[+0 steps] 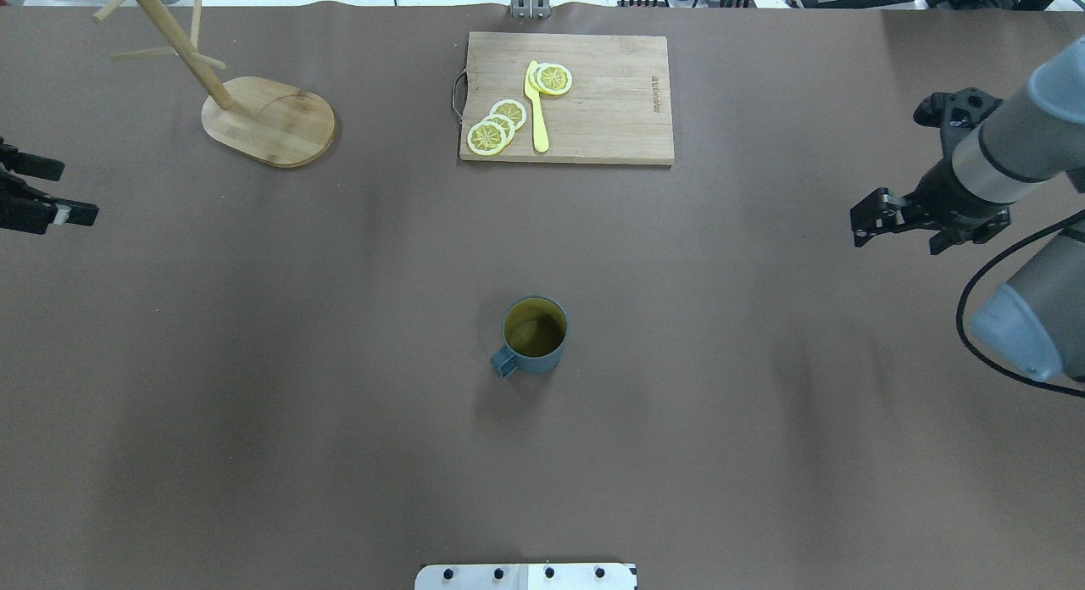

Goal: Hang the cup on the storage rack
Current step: 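Move the left gripper toward the blue mug on the table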

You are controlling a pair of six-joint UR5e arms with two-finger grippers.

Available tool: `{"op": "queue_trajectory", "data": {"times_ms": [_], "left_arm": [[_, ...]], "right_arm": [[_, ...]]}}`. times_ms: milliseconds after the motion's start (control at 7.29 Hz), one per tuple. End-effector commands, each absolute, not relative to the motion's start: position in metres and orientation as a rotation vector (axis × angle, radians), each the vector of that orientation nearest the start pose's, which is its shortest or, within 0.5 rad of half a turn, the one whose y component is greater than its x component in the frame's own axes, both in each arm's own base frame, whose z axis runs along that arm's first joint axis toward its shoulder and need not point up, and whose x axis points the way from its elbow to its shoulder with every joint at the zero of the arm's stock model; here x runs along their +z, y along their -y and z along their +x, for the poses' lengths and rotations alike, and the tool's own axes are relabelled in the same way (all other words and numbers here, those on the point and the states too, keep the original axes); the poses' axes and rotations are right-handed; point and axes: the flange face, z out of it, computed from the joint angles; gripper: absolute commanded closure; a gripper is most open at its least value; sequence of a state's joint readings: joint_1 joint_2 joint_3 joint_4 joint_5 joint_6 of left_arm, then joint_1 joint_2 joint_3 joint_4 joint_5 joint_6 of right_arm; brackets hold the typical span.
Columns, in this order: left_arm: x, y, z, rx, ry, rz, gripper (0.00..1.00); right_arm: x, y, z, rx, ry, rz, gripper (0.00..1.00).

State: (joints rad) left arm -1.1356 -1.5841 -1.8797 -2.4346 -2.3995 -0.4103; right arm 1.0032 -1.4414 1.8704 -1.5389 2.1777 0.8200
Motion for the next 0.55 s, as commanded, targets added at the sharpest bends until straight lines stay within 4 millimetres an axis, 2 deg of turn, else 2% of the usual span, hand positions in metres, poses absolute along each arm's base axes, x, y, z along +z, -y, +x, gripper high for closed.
{"op": "queue_trajectory", "data": {"times_ms": [0, 137, 274, 412], "left_arm": [[0.354, 0.458, 0.218, 0.552, -1.128, 0.774, 0.05], [0.347, 0.452, 0.247, 0.562, -1.111, 0.800, 0.05], [0.339, 0.439, 0.286, 0.582, -1.126, 0.787, 0.07], [0.324, 0.423, 0.325, 0.607, -1.136, 0.802, 0.10]], "right_arm": [[0.523, 0.518, -0.154, 0.009, 0.725, -0.043, 0.00], [0.549, 0.529, -0.119, -0.021, 0.734, -0.036, 0.00], [0.573, 0.535, -0.090, -0.050, 0.754, -0.034, 0.00], [0.582, 0.537, -0.079, -0.058, 0.754, -0.030, 0.00]]}}
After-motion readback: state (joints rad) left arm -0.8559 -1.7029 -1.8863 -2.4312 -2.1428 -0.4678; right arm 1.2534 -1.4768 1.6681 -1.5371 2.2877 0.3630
